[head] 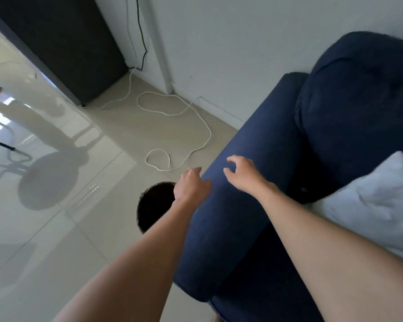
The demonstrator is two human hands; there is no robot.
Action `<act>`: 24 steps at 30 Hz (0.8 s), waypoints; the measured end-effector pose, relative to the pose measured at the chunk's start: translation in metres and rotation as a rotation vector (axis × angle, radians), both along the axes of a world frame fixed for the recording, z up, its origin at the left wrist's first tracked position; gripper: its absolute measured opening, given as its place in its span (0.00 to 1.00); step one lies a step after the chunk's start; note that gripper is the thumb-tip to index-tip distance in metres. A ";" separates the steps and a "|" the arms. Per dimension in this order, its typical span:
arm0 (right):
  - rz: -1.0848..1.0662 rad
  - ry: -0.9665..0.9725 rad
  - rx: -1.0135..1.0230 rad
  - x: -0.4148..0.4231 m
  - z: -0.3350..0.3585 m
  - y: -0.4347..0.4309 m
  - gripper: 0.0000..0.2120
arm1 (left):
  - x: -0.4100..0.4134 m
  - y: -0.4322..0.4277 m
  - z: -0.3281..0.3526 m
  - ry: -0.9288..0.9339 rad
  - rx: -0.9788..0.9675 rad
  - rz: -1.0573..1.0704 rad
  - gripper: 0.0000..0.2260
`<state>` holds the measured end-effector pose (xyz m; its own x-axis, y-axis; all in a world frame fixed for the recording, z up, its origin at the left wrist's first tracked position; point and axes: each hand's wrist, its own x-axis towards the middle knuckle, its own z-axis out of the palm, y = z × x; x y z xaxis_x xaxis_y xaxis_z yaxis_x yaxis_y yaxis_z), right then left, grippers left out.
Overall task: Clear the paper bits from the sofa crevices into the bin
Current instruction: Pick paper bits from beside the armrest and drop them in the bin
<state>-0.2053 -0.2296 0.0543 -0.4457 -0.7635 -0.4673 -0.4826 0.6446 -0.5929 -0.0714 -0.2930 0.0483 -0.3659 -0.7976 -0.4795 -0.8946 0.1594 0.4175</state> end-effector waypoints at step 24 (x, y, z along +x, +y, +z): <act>-0.236 -0.063 0.069 -0.110 -0.094 0.200 0.23 | -0.120 0.195 -0.086 -0.034 0.234 -0.323 0.26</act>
<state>-0.3152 -0.0291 -0.0399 -0.5761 -0.6076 -0.5468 -0.2780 0.7747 -0.5679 -0.1910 -0.0979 -0.0382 -0.5609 -0.5119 -0.6507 -0.8279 0.3389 0.4470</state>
